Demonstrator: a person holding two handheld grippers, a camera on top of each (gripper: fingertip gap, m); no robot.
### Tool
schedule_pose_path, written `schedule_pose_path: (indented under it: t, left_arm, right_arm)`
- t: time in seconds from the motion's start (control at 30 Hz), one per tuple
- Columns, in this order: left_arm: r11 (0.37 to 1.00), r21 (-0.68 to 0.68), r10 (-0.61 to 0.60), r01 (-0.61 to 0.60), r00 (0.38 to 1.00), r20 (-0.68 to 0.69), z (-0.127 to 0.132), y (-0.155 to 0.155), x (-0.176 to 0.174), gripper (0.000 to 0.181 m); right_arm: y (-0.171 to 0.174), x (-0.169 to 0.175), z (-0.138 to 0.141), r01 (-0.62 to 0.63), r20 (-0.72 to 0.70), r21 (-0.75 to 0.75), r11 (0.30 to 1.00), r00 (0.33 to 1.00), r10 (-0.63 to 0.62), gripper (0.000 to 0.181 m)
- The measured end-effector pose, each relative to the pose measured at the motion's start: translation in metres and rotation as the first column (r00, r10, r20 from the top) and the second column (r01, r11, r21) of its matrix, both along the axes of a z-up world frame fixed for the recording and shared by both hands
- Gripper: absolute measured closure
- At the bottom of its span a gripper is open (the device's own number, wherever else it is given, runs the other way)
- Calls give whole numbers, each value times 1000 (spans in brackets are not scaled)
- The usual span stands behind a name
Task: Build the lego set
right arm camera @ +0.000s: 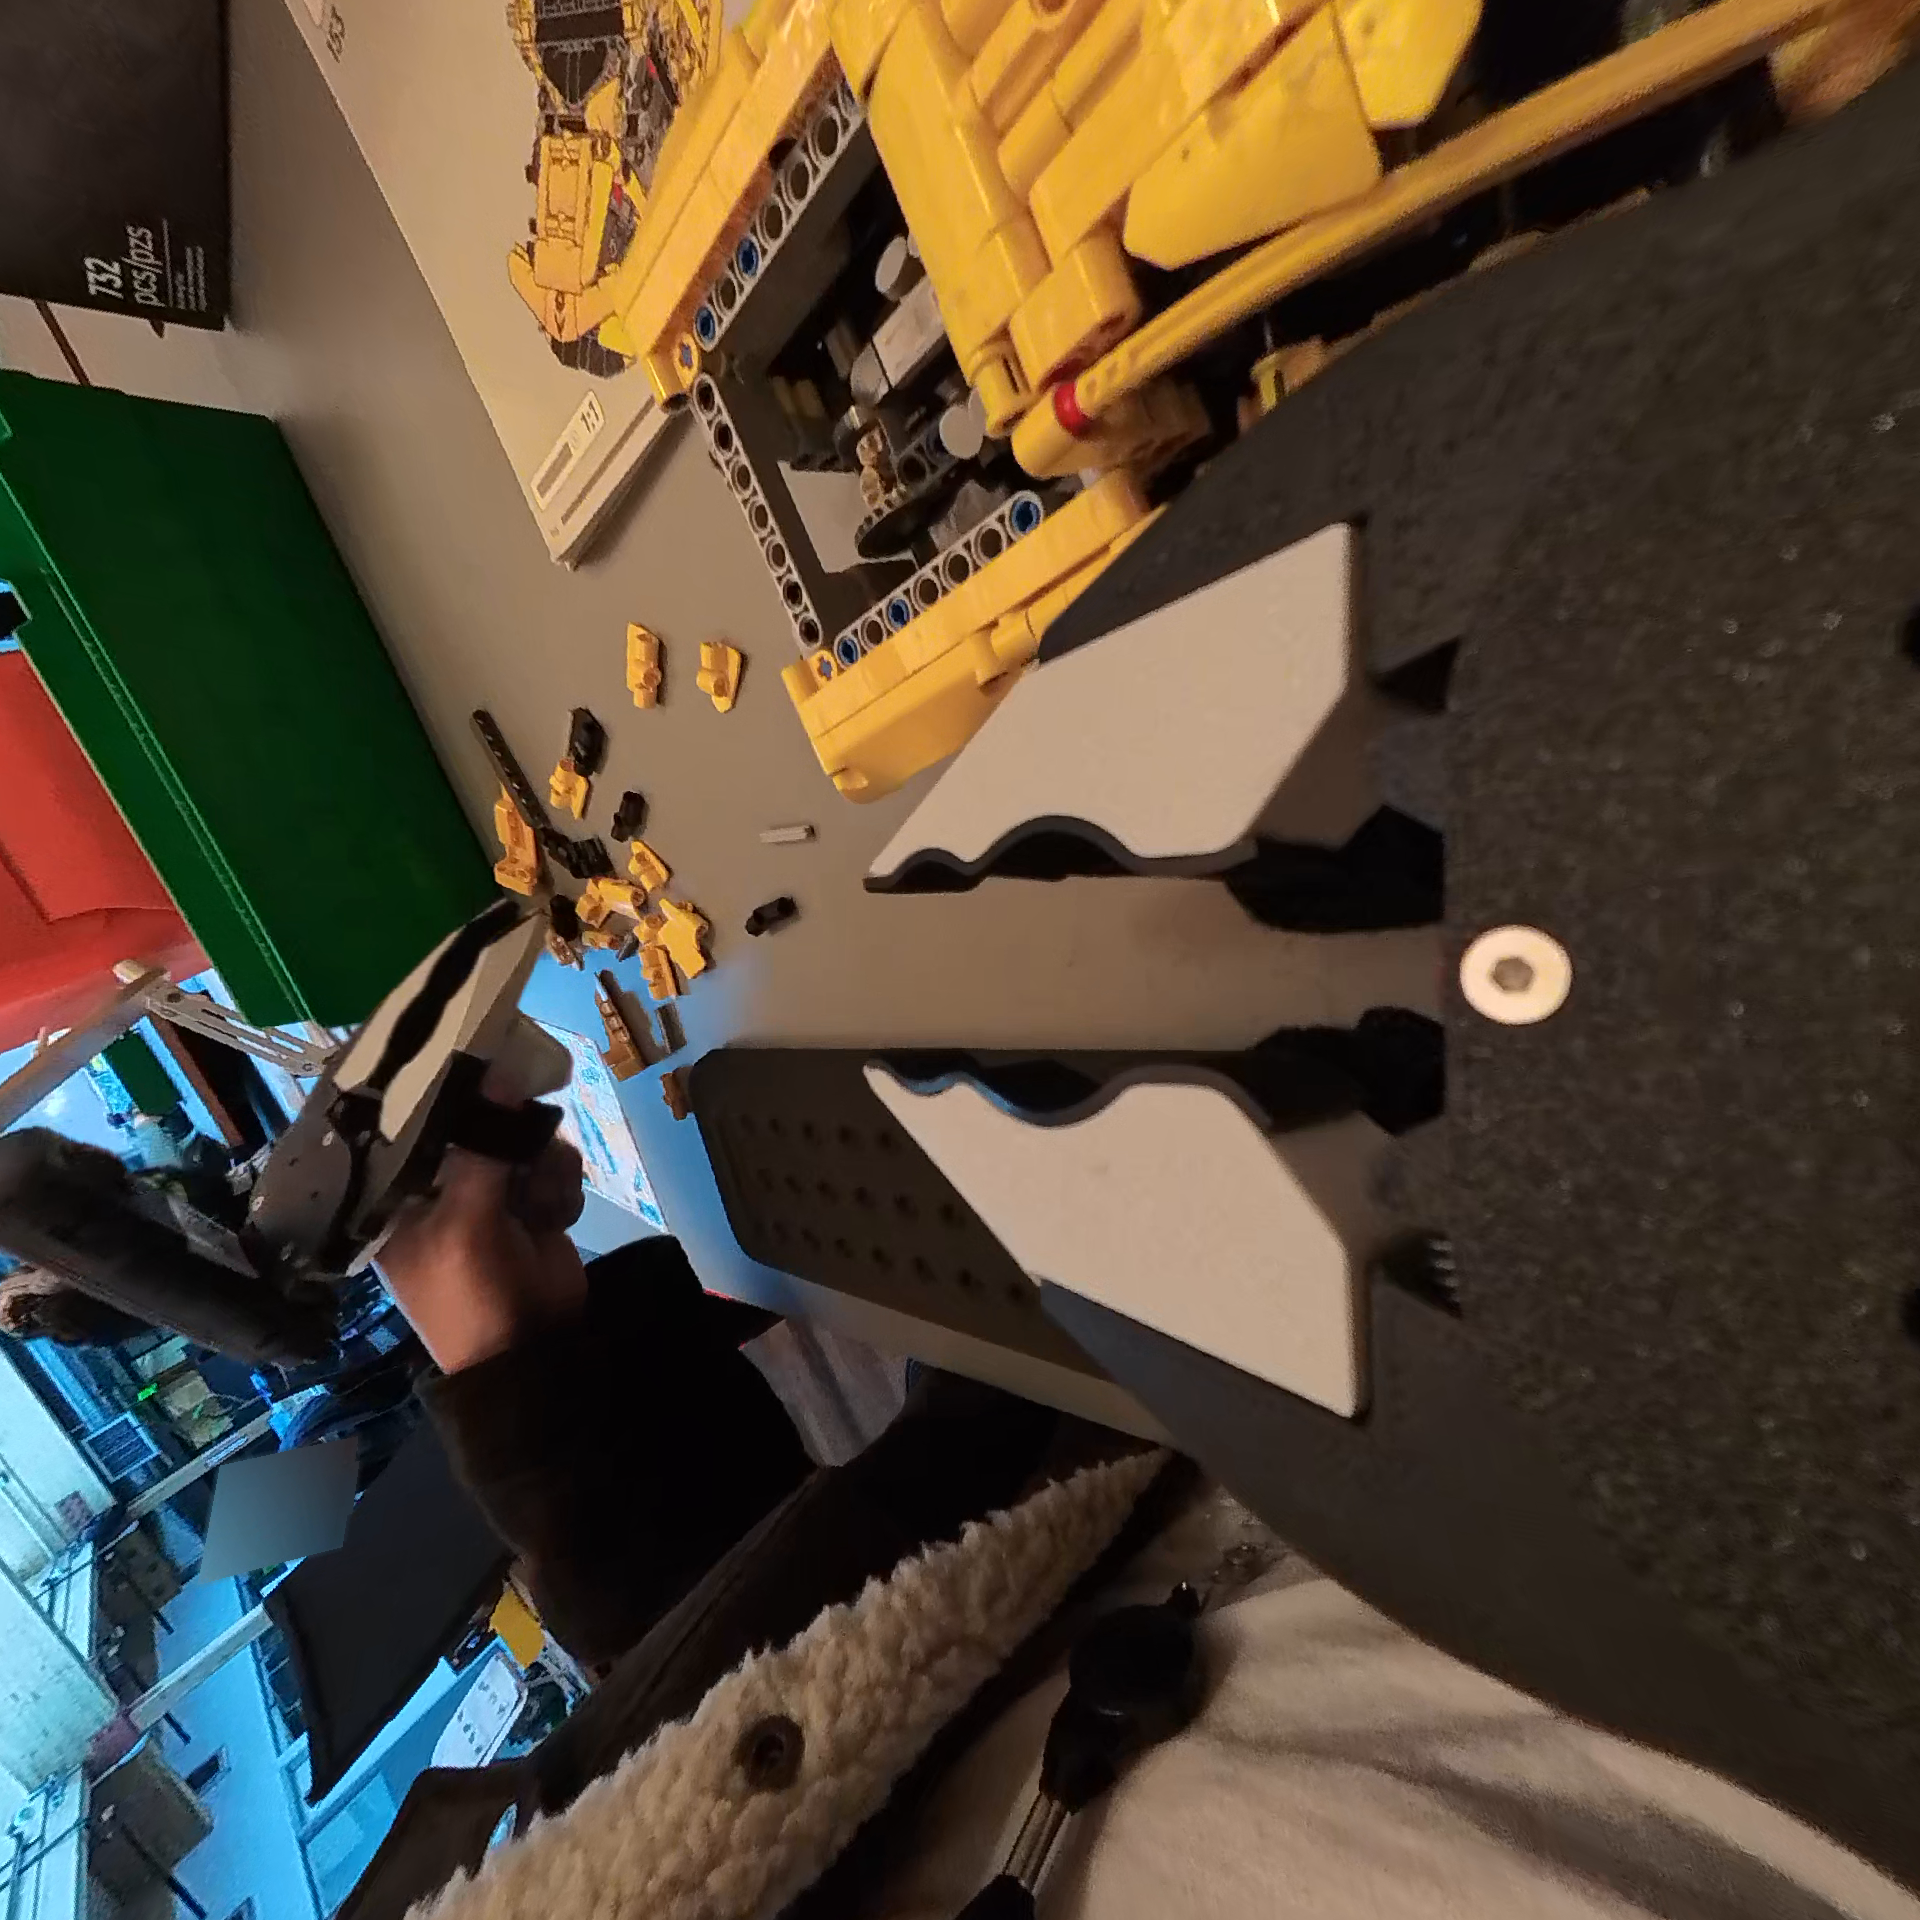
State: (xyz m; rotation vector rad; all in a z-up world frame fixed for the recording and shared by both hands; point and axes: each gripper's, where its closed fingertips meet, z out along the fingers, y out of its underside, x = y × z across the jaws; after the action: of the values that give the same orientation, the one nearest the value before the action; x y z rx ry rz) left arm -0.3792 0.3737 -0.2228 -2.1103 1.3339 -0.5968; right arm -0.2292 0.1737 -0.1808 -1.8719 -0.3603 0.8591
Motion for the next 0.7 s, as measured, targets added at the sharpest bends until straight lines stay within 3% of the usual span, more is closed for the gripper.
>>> schedule_pose_path:
  t: [0.13, 0.27, 0.43, 0.6, 0.7]
  left_arm:
    - [999, 13, -40, 40, 999, 9, 2, -3, 18, 154]
    - [986, -67, -154, 150, 987, -44, -11, -26, 31, 154]
    - [985, -40, -174, 170, 975, -142, -20, -32, 15, 154]
    - [994, -39, -109, 105, 984, -140, -11, -25, -7, 153]
    - [990, -59, -134, 127, 982, -136, -5, -35, -18, 153]
  right_arm:
    - [1, -1, 0, -7, -11, -8, 1000, 1000, 7, 153]
    - [0, -2, -2, -10, 3, -8, 1000, 1000, 10, 153]
    - [0, 0, -1, -6, -5, -8, 1000, 1000, 6, 153]
    - [0, -1, -1, -13, -6, -11, 1000, 1000, 13, 153]
    - [0, -2, -2, -18, -5, -13, 1000, 1000, 18, 153]
